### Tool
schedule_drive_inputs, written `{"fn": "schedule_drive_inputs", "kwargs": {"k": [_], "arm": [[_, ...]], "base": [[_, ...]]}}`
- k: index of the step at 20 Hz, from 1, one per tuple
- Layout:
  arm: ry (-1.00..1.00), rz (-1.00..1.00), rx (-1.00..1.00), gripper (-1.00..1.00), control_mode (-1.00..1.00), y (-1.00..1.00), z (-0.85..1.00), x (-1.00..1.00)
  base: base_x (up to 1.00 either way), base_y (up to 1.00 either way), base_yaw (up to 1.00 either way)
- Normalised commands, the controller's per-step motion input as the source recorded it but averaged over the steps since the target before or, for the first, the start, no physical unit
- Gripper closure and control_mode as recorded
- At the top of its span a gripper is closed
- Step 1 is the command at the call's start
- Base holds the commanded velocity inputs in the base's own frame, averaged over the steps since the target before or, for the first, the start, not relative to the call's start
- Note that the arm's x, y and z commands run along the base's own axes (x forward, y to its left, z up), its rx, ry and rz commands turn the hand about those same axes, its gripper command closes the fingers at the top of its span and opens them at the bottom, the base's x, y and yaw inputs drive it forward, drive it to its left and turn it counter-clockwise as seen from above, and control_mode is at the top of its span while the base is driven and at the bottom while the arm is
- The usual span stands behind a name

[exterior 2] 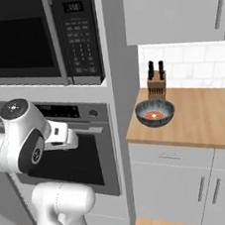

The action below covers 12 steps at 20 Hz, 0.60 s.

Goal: Open the microwave, place the bowl with waffle inside the microwave, then close the microwave door and turn it on.

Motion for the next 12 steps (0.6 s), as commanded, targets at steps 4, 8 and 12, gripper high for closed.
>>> {"fn": "schedule_drive_inputs", "kwargs": {"k": [4,8,12], "arm": [[0.0,0.0,0.0,-1.0,1.0,0.0,0.0,0.0],[0.0,0.0,0.0,-1.0,1.0,0.0,0.0,0.0],[-0.05,0.02,0.0,-1.0,-1.0,-0.02,0.01,0.0]], "base": [[0.0,-0.44,0.18],[0.0,-0.44,0.21],[0.0,-0.22,0.12]]}}
